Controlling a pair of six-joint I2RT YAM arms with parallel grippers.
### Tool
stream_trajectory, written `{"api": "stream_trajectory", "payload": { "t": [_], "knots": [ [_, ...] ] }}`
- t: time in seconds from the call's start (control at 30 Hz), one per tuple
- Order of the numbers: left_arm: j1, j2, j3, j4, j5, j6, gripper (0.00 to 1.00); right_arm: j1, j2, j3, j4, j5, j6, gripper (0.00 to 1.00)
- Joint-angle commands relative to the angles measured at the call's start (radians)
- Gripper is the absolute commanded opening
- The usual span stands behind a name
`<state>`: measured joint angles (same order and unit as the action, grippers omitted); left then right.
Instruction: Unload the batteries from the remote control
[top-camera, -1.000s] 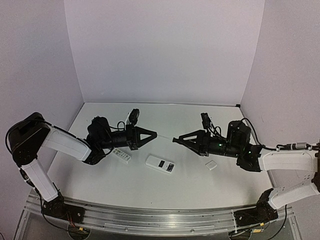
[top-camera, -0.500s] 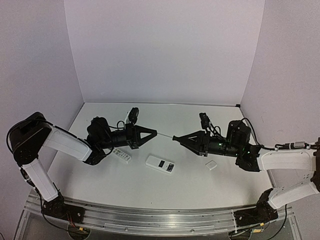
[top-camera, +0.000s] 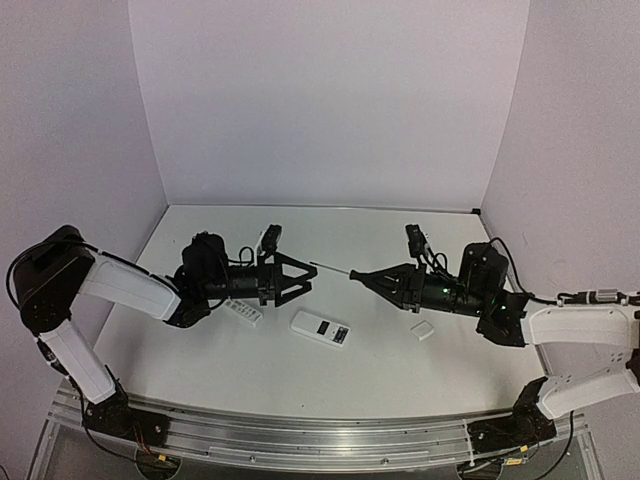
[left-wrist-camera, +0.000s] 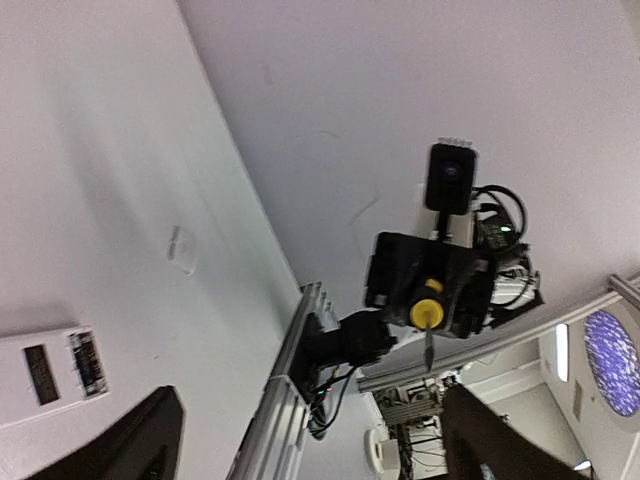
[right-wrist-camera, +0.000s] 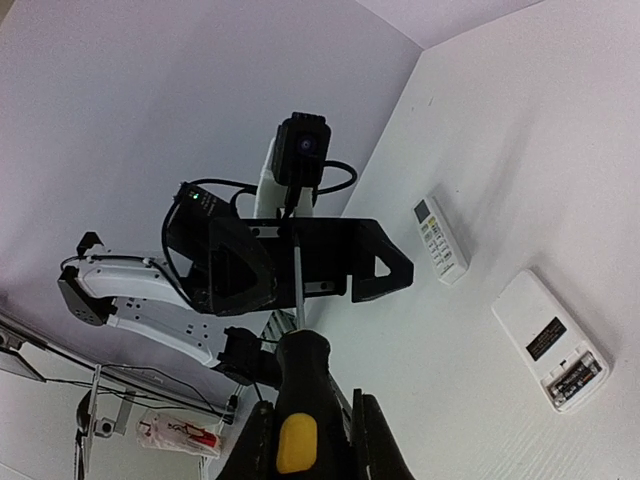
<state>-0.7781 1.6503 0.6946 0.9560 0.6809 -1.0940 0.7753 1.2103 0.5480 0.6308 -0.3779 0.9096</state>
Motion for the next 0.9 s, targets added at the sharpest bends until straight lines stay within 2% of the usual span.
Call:
{"api": "stream_trajectory", "payload": {
  "t": [0.0, 0.17, 0.23, 0.33, 0.63, 0.87],
  "knots": [
    [-0.001, -0.140, 0.070, -0.501, -0.156, 0.246, 1.00, 0.002, -0.097, 0.024, -0.215, 0.103, -0.054, 0.00],
    [-0.001, -0.145, 0.172, -0.855, -0.329, 0.410, 1.00, 0.002, -0.192, 0.106, -0.696, 0.292, -0.136, 0.00],
    [-0.001, -0.102, 0.224, -0.920, -0.343, 0.440, 1.00, 0.002, -0.202, 0.148, -0.844, 0.333, -0.166, 0.00],
    [-0.001, -0.017, 0.300, -0.976, -0.325, 0.466, 1.00, 0.002, -0.189, 0.193, -0.954, 0.348, -0.202, 0.00],
    [0.001, 0.181, 0.453, -1.060, -0.305, 0.520, 1.00, 0.002, -0.158, 0.250, -1.043, 0.349, -0.238, 0.00],
    [0.002, 0.264, 0.474, -1.046, -0.238, 0.520, 1.00, 0.002, -0.168, 0.243, -1.052, 0.360, -0.237, 0.00]
  ]
}}
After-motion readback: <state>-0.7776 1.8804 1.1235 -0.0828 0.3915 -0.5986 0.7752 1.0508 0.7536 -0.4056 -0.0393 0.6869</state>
